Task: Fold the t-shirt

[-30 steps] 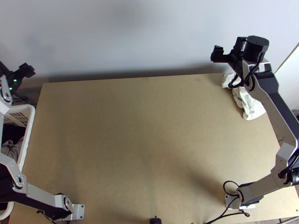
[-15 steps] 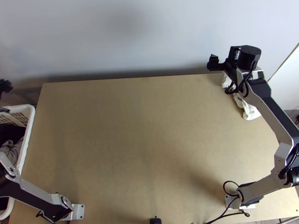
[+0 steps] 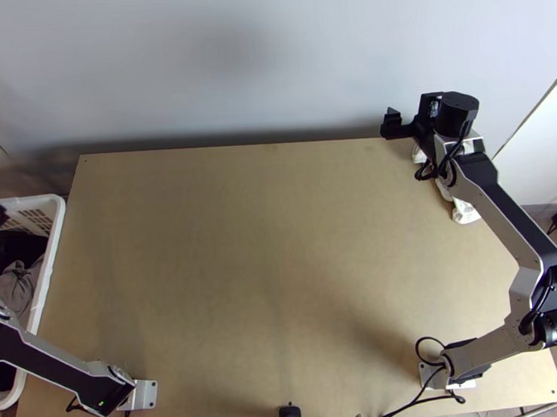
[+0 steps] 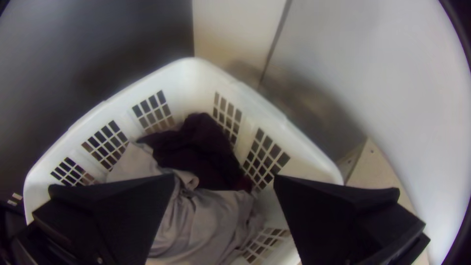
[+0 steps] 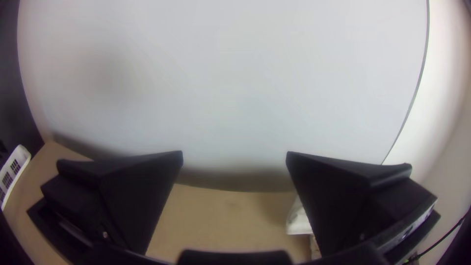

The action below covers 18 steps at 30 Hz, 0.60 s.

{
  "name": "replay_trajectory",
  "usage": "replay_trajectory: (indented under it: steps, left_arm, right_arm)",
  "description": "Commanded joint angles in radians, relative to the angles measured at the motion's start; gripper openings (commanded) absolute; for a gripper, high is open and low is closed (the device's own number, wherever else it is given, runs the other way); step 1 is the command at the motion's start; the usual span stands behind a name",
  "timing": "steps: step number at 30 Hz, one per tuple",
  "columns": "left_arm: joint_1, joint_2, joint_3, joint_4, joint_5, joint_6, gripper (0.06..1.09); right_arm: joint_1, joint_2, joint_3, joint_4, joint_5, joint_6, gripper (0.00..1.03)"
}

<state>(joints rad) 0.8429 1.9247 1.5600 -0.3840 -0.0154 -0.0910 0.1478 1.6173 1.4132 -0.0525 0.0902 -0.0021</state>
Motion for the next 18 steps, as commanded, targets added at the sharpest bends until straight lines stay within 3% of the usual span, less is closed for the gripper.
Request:
replay_trajectory:
  steps: [1,18]
  left_arm:
    - [0.107,0.111,-0.061,0.06,0.002,0.053,1.03]
    - [0.177,0.369,-0.063,0.241,-0.003,0.108,1.03]
  right_arm:
    - [0.004,0.001,-0.01,0.005,0.013,-0.013,0.98]
    - [0.013,-0.065,-0.059,0.003,0.037,-0.032,0.98]
